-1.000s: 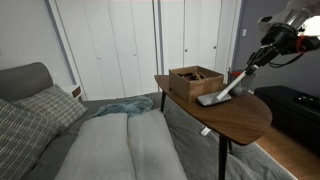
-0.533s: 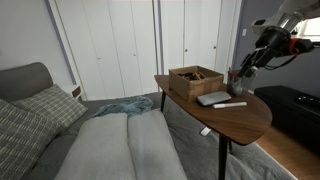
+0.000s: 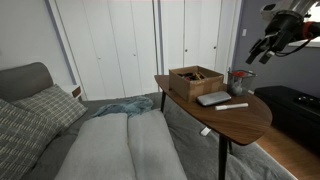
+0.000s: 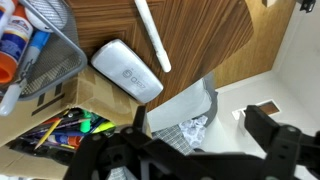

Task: Take the white marker out of the penholder and put it on the table

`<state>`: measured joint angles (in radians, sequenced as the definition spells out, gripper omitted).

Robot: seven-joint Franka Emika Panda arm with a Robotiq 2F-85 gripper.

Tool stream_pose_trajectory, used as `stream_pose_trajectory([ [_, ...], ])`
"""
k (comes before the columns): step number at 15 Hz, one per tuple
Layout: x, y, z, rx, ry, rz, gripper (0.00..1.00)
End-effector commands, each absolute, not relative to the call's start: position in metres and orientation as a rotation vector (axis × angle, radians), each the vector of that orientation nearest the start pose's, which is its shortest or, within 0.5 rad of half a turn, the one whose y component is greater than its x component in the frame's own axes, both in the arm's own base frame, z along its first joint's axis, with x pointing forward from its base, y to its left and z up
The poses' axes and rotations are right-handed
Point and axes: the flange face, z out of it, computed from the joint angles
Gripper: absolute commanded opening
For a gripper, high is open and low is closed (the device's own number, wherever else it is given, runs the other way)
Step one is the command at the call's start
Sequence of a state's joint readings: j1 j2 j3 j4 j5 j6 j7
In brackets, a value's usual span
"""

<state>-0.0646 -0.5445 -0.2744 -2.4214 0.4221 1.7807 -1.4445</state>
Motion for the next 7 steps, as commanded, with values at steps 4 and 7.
stream_pose_trajectory([
  [4, 0.331, -0.097, 0.583, -2.426, -1.51, -0.522, 1.0],
  [7, 0.334, -0.099, 0.582, -2.418, -1.499, -0.557, 1.0],
])
